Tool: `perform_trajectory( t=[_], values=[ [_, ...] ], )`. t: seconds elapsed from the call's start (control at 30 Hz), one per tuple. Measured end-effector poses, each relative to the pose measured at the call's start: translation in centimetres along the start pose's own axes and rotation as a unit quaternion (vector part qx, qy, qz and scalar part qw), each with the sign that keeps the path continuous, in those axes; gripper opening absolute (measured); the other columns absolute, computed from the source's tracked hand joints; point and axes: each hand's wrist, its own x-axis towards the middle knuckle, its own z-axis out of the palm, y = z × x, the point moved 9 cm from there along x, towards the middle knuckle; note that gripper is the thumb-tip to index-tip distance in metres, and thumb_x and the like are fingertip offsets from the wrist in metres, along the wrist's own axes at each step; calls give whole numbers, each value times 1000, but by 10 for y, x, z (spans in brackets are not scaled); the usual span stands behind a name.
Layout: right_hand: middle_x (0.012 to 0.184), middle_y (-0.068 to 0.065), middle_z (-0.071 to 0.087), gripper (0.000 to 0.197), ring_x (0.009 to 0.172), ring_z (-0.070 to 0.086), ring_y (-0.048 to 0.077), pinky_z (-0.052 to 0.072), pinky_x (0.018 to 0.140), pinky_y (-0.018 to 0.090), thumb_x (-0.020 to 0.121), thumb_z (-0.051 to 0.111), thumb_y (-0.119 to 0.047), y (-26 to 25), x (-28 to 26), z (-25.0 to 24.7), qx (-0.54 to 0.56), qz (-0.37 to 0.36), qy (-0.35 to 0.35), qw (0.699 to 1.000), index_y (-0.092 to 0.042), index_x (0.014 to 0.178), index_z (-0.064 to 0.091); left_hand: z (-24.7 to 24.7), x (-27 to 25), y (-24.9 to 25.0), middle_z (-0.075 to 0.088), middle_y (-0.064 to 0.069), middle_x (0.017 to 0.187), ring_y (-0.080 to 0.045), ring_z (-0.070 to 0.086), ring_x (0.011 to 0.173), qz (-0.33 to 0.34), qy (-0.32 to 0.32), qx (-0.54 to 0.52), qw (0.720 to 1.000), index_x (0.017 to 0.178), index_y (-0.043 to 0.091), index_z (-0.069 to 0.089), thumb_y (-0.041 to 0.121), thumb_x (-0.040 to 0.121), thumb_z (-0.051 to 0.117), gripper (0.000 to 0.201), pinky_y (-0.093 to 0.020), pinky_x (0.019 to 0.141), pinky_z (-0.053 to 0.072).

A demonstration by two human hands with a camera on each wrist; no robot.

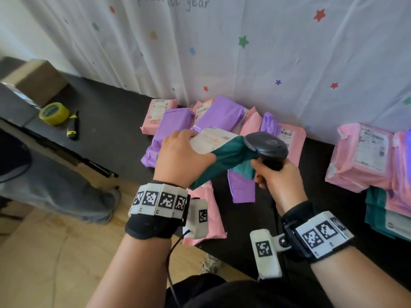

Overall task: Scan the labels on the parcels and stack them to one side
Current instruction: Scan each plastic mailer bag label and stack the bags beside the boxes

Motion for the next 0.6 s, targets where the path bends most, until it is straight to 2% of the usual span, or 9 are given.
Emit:
perform_trajectory(
  t=[0.07, 0.13, 0.23, 0.3, 0.37, 0.4, 0.43, 0.5, 0.6],
  values=[
    [66, 0, 69, 13, 53, 62, 8, 52, 49, 20, 85, 76, -14, -2, 1, -10, 39, -9, 34, 999, -13, 94, 67, 0, 1, 18, 57, 0, 117, -22, 49, 113, 27, 2, -36, 999, 122, 21, 58, 38, 61, 68, 64, -38, 97, 42],
    [74, 4, 72, 14, 58, 66, 12, 52, 51, 23, 85, 76, -16, -6, 3, -22, 79, -18, 59, 995, -13, 96, 68, 7, 4, 34, 56, 0, 118, -22, 48, 114, 41, -6, -68, 997, 122, 20, 58, 36, 62, 70, 64, -39, 98, 42],
    [95, 7, 76, 31, 81, 74, 19, 57, 65, 31, 82, 79, -24, -12, 5, -42, 112, -31, 80, 990, -13, 110, 69, 34, 9, 52, 57, 0, 115, -19, 51, 109, 49, -48, -132, 989, 122, 20, 57, 29, 67, 74, 58, -36, 95, 45],
    [98, 3, 77, 33, 89, 75, 22, 59, 72, 36, 82, 79, -25, -17, 3, -56, 136, -47, 95, 985, -15, 111, 69, 58, 8, 63, 58, 2, 109, -12, 55, 98, 38, -105, -218, 970, 118, 22, 58, 27, 68, 77, 54, -26, 85, 50],
    [99, 2, 77, 31, 90, 75, 23, 59, 70, 33, 83, 78, -23, -19, 0, -69, 154, -58, 101, 981, -17, 111, 69, 83, 5, 75, 57, 6, 104, -2, 55, 88, 27, -163, -293, 942, 107, 29, 57, 25, 69, 79, 45, -9, 71, 47],
    [101, 3, 77, 32, 92, 75, 25, 59, 70, 34, 82, 78, -25, -20, -2, -75, 166, -59, 105, 979, -18, 111, 70, 95, 3, 82, 57, 7, 104, 1, 55, 89, 26, -191, -312, 930, 102, 34, 55, 25, 69, 80, 42, -5, 69, 45],
    [104, 4, 77, 34, 95, 74, 27, 59, 74, 37, 79, 79, -28, -20, -4, -81, 178, -58, 109, 976, -19, 110, 71, 108, 0, 89, 57, 9, 106, -1, 55, 93, 24, -218, -327, 919, 98, 37, 54, 26, 68, 80, 42, -6, 73, 46],
    [109, 2, 75, 35, 104, 71, 24, 56, 86, 43, 74, 80, -36, -22, -8, -96, 181, -66, 130, 973, -25, 107, 73, 131, -7, 102, 60, 9, 111, -7, 58, 102, 19, -269, -357, 894, 99, 36, 55, 30, 66, 81, 42, -19, 86, 48],
    [109, -5, 75, 31, 105, 70, 13, 54, 89, 37, 73, 81, -36, -27, -15, -121, 171, -92, 166, 967, -31, 102, 74, 156, -14, 121, 66, 6, 102, -15, 62, 93, 1, -314, -409, 857, 95, 30, 59, 41, 76, 73, 26, -34, 84, 49]
  ],
)
